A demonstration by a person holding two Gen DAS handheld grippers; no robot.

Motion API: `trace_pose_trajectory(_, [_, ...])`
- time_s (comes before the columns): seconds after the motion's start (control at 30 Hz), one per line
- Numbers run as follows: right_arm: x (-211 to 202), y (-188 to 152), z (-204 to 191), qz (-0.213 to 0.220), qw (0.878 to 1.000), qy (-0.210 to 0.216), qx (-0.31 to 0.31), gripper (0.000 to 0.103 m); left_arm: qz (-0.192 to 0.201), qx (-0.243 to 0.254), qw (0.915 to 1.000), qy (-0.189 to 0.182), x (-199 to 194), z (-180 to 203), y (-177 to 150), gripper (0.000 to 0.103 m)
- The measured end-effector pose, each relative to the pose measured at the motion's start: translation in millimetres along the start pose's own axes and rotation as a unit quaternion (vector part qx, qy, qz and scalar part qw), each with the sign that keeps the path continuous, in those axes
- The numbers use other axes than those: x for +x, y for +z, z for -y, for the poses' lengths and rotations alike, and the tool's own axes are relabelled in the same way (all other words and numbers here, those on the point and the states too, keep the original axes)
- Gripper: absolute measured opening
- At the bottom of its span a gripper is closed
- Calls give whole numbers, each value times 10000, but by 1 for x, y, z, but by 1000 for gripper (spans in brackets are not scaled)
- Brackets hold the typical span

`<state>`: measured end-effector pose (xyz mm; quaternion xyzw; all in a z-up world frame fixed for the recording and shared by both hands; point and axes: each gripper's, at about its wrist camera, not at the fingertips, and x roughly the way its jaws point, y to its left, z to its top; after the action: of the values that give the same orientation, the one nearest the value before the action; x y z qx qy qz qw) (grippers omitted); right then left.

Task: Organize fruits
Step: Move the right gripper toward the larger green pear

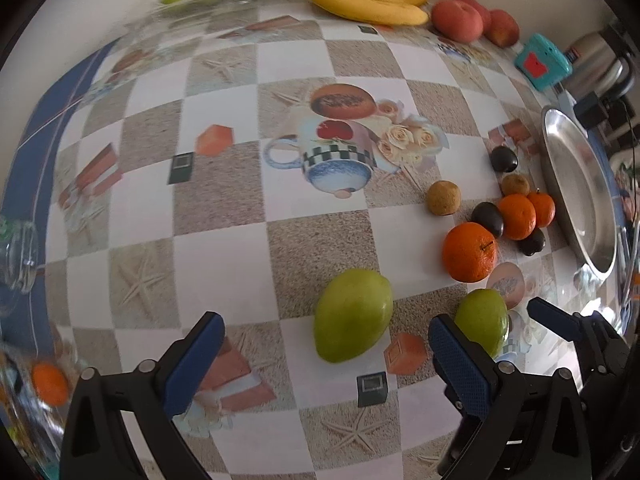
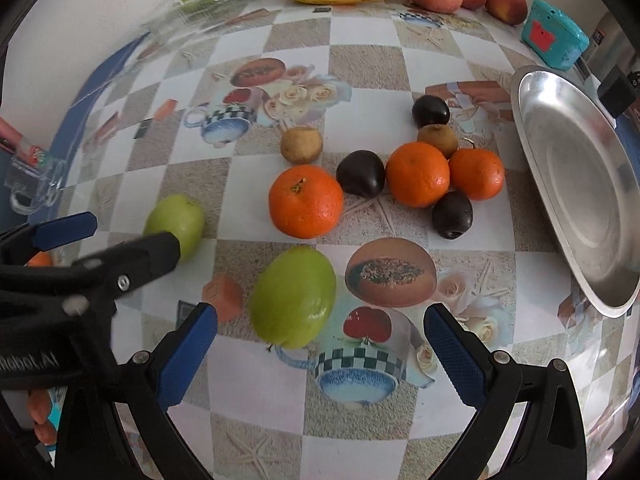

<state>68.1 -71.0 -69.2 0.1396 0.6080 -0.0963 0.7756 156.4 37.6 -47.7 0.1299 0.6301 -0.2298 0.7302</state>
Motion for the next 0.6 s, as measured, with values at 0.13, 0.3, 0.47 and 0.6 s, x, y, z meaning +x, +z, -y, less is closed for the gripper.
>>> trace_pose_trajectory(0.13, [13, 2, 0, -37, 9996, -88, 277, 103, -125, 93, 9999, -4, 9, 2, 6, 103])
trace_pose_trajectory(0.3, [23, 5, -6, 69, 9982, -399, 438, 103, -220, 218, 9995, 4, 19, 5, 13, 103])
trace_pose_trajectory(0.47, [29, 6, -11, 106, 9976, -561, 393, 103, -297, 350, 9989, 19, 33, 15, 19, 103])
trace_pose_trajectory(0.6, [30, 9, -8, 5, 9977, -557, 391, 103, -259, 418, 9988, 63, 44, 24, 19, 103])
